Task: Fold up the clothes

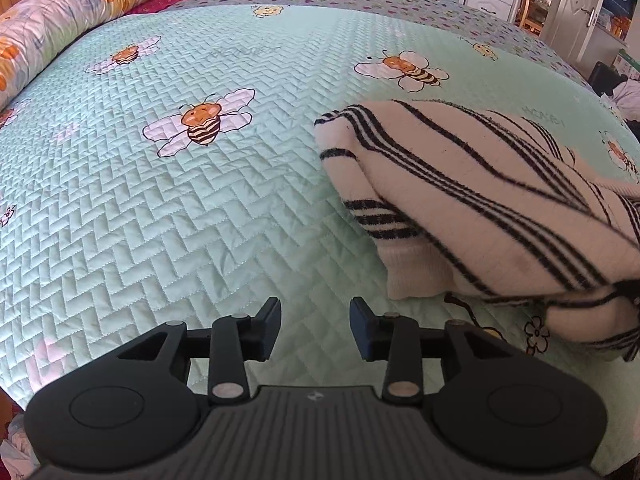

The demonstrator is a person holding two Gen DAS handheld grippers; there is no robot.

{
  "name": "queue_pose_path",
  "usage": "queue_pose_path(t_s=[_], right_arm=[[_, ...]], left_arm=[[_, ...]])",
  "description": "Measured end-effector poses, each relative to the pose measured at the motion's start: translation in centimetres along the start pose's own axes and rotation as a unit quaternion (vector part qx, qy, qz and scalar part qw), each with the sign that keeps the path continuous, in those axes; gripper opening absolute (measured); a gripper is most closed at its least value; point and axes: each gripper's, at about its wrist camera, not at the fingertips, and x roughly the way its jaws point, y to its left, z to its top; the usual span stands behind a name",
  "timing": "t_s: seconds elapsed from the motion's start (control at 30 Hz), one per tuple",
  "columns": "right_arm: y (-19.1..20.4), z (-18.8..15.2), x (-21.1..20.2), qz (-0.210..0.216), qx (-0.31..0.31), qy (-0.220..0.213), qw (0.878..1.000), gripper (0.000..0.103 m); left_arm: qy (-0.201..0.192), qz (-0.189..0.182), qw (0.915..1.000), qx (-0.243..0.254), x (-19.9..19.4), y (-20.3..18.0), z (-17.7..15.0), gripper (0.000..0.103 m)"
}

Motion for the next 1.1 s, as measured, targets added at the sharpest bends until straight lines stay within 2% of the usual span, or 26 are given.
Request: queue_pose_path(t_s=[0.2,0.23,0.33,0.4,0.47,0.6,0.8,0.9,1.03,1.1], right_arm=[[-7.0,0.7,-1.4,-0.098,0.064,-0.018,0.993,0.014],[-8.3,0.7,-1.6,-0.114,0.076,-0.018,0.990,0.011],[-11.6,-1.1,-0.2,-0.146,0.121,0.016,0.982,0.010],[-12.6,-3.2,2.1,-0.134,0.144,0.060,0.979,0.010],[-12.5,-5.5,3.7,-0.107,0.166,0.082,0.977,0.010],[-11.6,-7.0,4.3,-0.119,0.172,0.064,0.976,0.010],[-12.5,-8.1,4.1,-0.111,0.199,0.043,0.973,0.012],[-12.7,-8.5,3.9,-0.119,0.210,0.034,0.970,0.023],[-13.7,-9.2,3.8,-0.127,0.240,0.030,0.962,0.052],[-14.2,-9.5,3.8,-0.125,0.254,0.029,0.959,0.059]], left_arm=[[-0.023,0.004,0.9988,0.043,-0.9,-1.8,0.2,0.050],[-0.028,0.005,0.9983,0.050,-1.0,-2.1,0.2,0.052],[-0.040,0.007,0.9966,0.071,-1.3,-3.6,0.4,0.054],[-0.048,0.008,0.9951,0.086,-1.5,-4.6,0.6,0.055],[-0.051,0.010,0.9931,0.105,-1.3,-5.8,0.6,0.055],[-0.049,0.011,0.9897,0.134,-0.9,-7.8,0.8,0.056],[-0.046,-0.005,0.9887,0.143,-0.2,-10.0,1.2,0.057],[-0.045,-0.007,0.9873,0.152,0.2,-11.1,1.4,0.058],[-0.044,-0.009,0.9864,0.158,1.0,-12.3,1.7,0.059],[-0.039,-0.014,0.9870,0.155,1.7,-12.8,2.0,0.059]])
